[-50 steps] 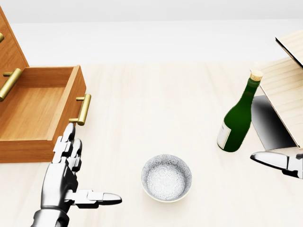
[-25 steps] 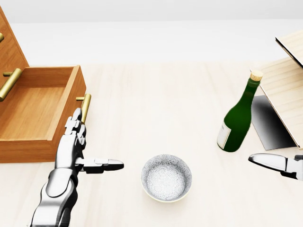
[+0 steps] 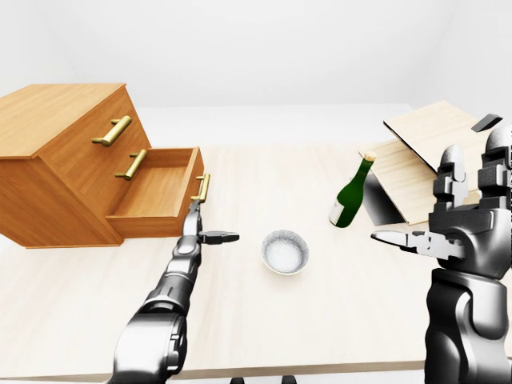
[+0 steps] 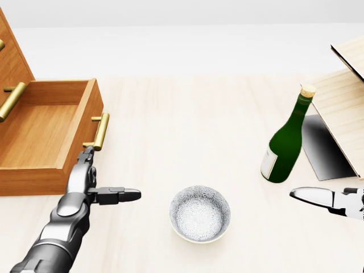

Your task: Close the bottom drawer of the cabinet.

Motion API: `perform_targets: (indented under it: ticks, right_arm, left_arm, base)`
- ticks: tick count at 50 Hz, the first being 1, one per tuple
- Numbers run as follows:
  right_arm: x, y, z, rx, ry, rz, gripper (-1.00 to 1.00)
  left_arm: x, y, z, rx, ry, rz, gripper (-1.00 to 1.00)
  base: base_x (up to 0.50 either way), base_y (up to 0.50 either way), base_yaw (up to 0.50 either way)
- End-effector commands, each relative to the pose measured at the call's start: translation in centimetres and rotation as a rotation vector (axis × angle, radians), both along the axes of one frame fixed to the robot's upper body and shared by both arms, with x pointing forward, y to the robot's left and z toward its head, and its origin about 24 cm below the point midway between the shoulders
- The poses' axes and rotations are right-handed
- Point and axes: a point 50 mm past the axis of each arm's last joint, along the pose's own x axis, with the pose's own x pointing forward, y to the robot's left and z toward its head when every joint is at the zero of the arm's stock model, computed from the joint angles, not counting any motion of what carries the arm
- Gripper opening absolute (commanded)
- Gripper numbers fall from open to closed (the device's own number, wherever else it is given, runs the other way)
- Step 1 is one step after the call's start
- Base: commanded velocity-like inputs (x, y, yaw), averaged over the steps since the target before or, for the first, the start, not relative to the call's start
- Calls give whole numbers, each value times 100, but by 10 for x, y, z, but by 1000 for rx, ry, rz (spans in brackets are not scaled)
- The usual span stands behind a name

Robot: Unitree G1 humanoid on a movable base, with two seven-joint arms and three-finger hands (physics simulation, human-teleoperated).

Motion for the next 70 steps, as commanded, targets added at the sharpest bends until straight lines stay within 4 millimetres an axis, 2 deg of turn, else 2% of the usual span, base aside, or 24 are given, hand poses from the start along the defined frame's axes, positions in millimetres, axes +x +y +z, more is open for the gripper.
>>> perform_targets:
  ticks: [1, 10, 22, 35, 70]
  right_arm:
    - [1, 1, -1, -6, 5, 6, 100]
    - [2, 1, -2, -7, 11, 6, 100]
    - [3, 2, -4, -9, 20, 10, 100]
    - [4, 2, -5, -9, 28, 11, 100]
    - [3, 3, -4, -9, 22, 12, 100]
  left_arm:
    - [3, 7, -1, 22, 49, 30, 100]
    - [1, 8, -3, 20, 56, 33, 100]
    - [8, 20, 10, 5, 14, 77, 100]
    - [11, 29, 16, -10, -1, 114, 100]
    - [-2, 54, 4, 0, 49, 236, 100]
  base:
    - [0, 0, 0]
    - [0, 0, 0]
    - [0, 0, 0]
    - [0, 0, 0]
    - [0, 0, 0]
